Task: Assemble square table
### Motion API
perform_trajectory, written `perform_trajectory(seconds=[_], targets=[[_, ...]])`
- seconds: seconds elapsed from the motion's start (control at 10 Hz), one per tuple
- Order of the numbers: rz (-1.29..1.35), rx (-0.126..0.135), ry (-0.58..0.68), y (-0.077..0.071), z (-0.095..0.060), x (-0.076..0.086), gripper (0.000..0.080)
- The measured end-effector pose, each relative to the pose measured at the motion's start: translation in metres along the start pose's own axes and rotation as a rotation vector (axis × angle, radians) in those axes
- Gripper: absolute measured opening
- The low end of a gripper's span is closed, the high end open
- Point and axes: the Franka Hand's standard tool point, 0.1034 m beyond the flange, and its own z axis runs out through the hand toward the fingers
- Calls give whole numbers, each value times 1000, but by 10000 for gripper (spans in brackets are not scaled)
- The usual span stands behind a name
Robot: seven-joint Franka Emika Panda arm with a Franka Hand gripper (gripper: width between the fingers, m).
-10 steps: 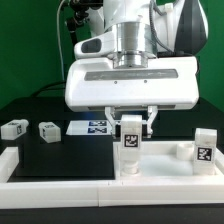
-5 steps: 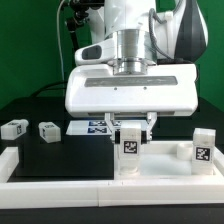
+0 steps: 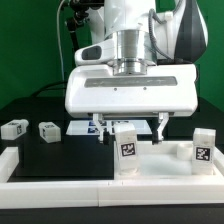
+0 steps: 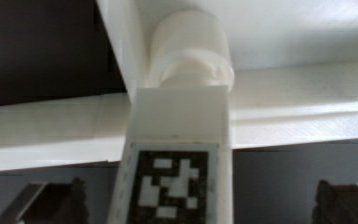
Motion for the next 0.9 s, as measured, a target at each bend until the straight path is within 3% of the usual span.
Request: perform_trajectory(seconds=[0.5,0.7,0.9], targets=[[-1,3,-19,1,1,-1,649],[25,66,-205,-2,-18,20,649],[28,100,-309,-11,-16,20,649]])
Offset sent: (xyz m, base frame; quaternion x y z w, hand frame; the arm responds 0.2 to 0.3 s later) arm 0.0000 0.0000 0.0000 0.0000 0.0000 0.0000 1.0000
